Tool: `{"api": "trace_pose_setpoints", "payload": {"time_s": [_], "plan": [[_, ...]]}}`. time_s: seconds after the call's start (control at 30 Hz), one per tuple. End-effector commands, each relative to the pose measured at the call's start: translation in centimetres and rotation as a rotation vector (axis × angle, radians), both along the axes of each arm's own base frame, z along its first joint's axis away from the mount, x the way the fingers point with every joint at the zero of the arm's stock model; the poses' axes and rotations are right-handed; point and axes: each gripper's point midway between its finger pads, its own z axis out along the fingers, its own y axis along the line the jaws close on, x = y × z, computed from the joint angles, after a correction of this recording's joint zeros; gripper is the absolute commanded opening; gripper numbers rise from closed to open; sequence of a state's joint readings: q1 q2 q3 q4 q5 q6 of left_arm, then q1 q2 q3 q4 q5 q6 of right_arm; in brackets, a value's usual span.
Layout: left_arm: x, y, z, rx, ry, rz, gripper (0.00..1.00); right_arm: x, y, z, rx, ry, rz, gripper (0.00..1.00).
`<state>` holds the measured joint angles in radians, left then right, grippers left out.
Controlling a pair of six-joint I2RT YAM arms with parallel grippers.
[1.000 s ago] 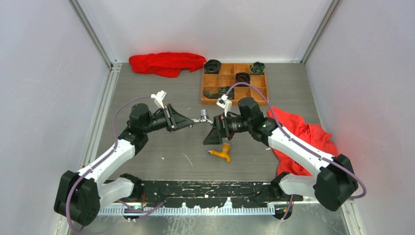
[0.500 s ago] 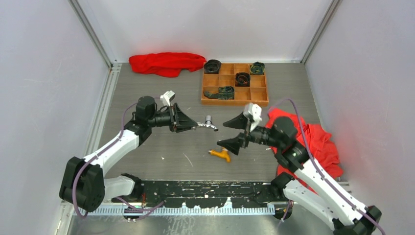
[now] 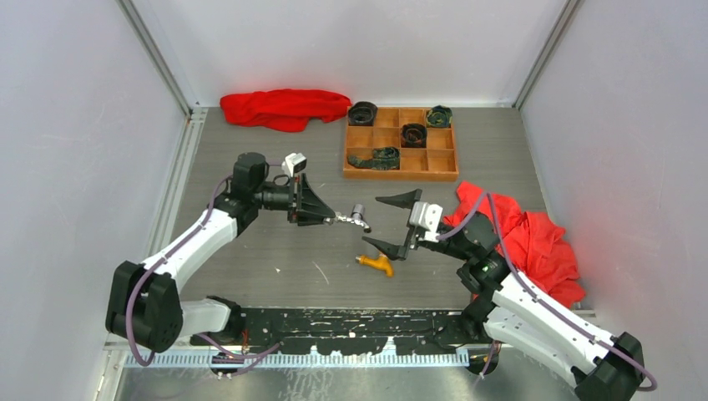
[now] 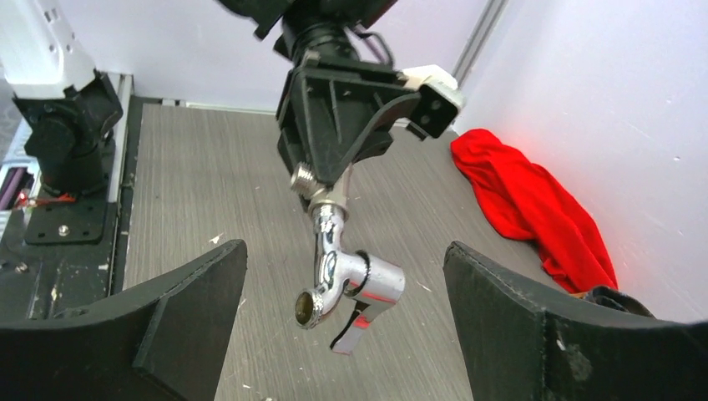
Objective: Install the water faucets
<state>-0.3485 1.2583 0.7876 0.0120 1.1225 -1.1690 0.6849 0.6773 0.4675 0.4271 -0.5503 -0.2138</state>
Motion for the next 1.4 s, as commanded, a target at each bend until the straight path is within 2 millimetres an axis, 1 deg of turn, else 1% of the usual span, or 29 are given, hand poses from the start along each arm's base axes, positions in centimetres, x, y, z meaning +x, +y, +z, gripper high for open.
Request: {"api": "trace_pose_setpoints", "payload": {"time_s": [0.0, 0.07, 0.13, 0.23, 0.4, 0.47, 0.53, 0.6, 0.67, 0.73, 0.9, 1.03, 1.07, 1.13, 1.17, 1.3, 1.37], "plan": [[-2.1, 0.6, 4.2, -0.052, -0.097, -0.109, 0.00, 0.0, 1.1, 1.8, -0.035, -0.168, -0.026, 0.92], [-2.3, 0.7, 4.1, -0.034, -0.083, -0.117, 0.00, -1.2, 2.5, 0.9, -0.085, -0.202, 0.016, 0.93], [-2.5, 0.8, 3.9, -0.029, -0.066, -0.129, 0.00, -1.5, 3.4, 0.8, -0.106, -0.229, 0.018, 0.93], [-2.5, 0.8, 3.6, -0.030, -0.062, -0.131, 0.00, -0.7, 4.3, 0.4, -0.150, -0.263, -0.035, 0.93], [-2.7, 0.8, 3.9, -0.034, -0.072, -0.134, 0.00, 0.8, 4.6, 0.2, -0.194, -0.338, -0.147, 0.93], [-2.8, 0.9, 4.0, -0.036, -0.078, -0.136, 0.00, 1.2, 4.8, -0.5, -0.229, -0.343, -0.160, 0.93], [-2.9, 0.9, 4.0, -0.037, -0.079, -0.137, 0.00, 1.6, 5.1, -1.4, -0.270, -0.342, -0.168, 0.90], [-2.9, 0.9, 4.0, -0.038, -0.082, -0.137, 0.00, 1.9, 5.1, -1.9, -0.288, -0.339, -0.183, 0.82], [-2.9, 0.9, 4.0, -0.038, -0.083, -0.138, 0.00, 1.9, 5.1, -1.9, -0.284, -0.337, -0.187, 0.74], [-2.9, 0.9, 3.9, -0.039, -0.082, -0.142, 0.00, 1.9, 5.1, -2.0, -0.281, -0.334, -0.189, 0.70], [-2.9, 0.9, 4.0, -0.044, -0.082, -0.147, 0.00, 2.3, 5.2, -2.7, -0.310, -0.331, -0.205, 0.48], [-3.0, 0.9, 3.9, -0.045, -0.083, -0.148, 0.00, 2.4, 5.6, -3.0, -0.313, -0.314, -0.196, 0.27], [-3.0, 1.0, 3.8, -0.045, -0.083, -0.145, 0.00, 2.3, 5.8, -3.0, -0.315, -0.308, -0.186, 0.20], [-2.8, 0.9, 3.6, -0.046, -0.082, -0.134, 0.00, 2.1, 6.3, -3.1, -0.322, -0.286, -0.157, 0.03], [-2.7, 0.8, 3.7, -0.052, -0.087, -0.131, 0.00, 2.0, 6.5, -3.2, -0.319, -0.264, -0.150, 0.01], [-2.5, 0.8, 3.8, -0.062, -0.090, -0.113, 0.00, 1.5, 7.0, -3.0, -0.280, -0.181, -0.123, 0.01], [-2.4, 0.7, 3.9, -0.060, -0.099, -0.104, 0.00, 1.0, 7.3, -3.2, -0.269, -0.139, -0.091, 0.01]]}}
